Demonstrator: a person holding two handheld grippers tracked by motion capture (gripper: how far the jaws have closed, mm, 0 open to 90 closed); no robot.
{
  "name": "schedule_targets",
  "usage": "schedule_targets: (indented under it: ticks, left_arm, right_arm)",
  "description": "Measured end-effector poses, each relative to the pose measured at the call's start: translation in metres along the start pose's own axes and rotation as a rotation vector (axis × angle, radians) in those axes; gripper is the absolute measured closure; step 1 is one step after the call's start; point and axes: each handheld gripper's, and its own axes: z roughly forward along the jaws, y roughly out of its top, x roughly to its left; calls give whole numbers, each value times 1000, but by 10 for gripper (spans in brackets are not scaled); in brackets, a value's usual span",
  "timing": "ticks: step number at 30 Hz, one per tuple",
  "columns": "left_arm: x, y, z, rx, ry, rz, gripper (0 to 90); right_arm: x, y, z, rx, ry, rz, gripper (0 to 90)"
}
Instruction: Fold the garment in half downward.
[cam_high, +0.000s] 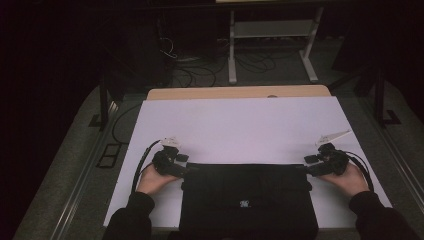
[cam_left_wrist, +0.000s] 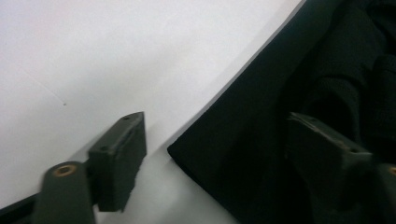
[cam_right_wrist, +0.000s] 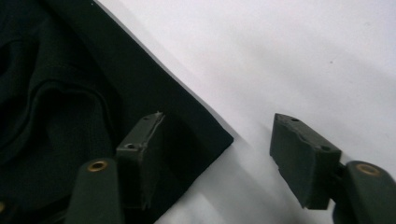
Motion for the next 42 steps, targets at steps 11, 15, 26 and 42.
schedule_targets:
  ticks: [11, 15, 26, 42]
  left_arm:
    - [-1, 1, -1, 15, 31, 32, 527]
    - [-3, 1, 0, 22, 37, 42, 618]
    - [-10, 9, -3, 72, 73, 92, 857]
    - [-22, 17, -9, 85, 226, 159, 866]
  right_arm:
    - [7, 1, 2, 7, -4, -30, 577]
    - [9, 1, 2, 14, -6, -33, 689]
    - [12, 2, 0, 21, 23, -33, 850]
    - [17, 5, -5, -14, -65, -26, 862]
